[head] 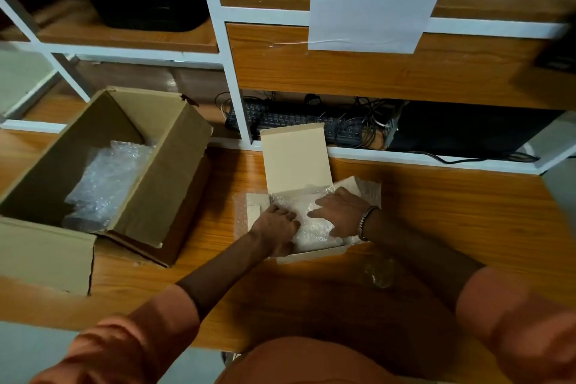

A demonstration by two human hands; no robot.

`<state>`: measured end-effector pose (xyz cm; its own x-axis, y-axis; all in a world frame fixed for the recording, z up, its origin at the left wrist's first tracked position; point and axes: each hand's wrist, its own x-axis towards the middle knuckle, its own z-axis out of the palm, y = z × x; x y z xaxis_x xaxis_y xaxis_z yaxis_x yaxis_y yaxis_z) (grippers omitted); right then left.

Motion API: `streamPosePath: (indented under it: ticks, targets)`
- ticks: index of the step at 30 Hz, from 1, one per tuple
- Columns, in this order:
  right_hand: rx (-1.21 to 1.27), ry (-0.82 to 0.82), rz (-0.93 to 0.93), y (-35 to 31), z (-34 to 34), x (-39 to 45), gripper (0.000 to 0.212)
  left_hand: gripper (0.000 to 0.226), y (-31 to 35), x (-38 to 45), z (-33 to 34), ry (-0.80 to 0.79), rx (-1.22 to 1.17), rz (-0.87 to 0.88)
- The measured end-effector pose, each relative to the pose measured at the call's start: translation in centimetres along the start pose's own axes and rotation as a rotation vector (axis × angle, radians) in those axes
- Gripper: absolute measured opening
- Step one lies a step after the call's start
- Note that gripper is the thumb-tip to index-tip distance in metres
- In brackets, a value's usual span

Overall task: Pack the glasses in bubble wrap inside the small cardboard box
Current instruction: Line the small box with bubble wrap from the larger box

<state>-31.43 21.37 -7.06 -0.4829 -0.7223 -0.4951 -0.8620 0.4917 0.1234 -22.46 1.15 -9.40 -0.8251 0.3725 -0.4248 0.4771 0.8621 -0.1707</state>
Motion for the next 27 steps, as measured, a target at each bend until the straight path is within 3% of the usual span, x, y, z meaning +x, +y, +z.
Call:
streamPosePath:
  ticks: [5, 8, 11, 13, 16, 20, 23, 27]
  targets:
    - [-0.028, 0.023, -0.035, -0.2, 0.7, 0.7, 0.066, 0.061, 0.7, 0.3, -0.6, -0.038, -0.03, -0.027]
    - [-0.028, 0.018, -0.032, -0.3, 0.3, 0.9, 0.064, 0.051, 0.5, 0.2, -1.4, 0.018, -0.025, -0.05]
    - [-0.05, 0.075, -0.052, -0.8, -0.5, 0.9, 0.062, 0.061, -0.1, 0.1, -1.8, 0.056, 0.043, -0.066]
    - [-0.064, 0.082, -0.055, -1.1, -0.7, 1.0, 0.067, 0.074, -0.2, 0.3, -1.6, 0.001, 0.079, -0.075]
    - [-0.069, 0.013, -0.028, -1.5, -0.1, 1.3, 0.078, 0.087, 0.3, 1.2, -0.3, -0.088, 0.151, -0.083]
    - [-0.087, -0.053, -0.018, -1.5, 0.9, 1.6, 0.083, 0.095, 0.0, 1.3, 0.6, -0.083, 0.14, -0.062]
    - [-0.038, -0.122, -0.017, -1.0, -0.2, 1.6, 0.087, 0.096, -0.6, 0.7, 0.3, -0.045, 0.137, -0.036]
    - [0.142, -0.015, -0.02, -0.4, -1.9, 1.2, 0.076, 0.084, -0.6, 0.7, 0.5, -0.019, 0.101, -0.053]
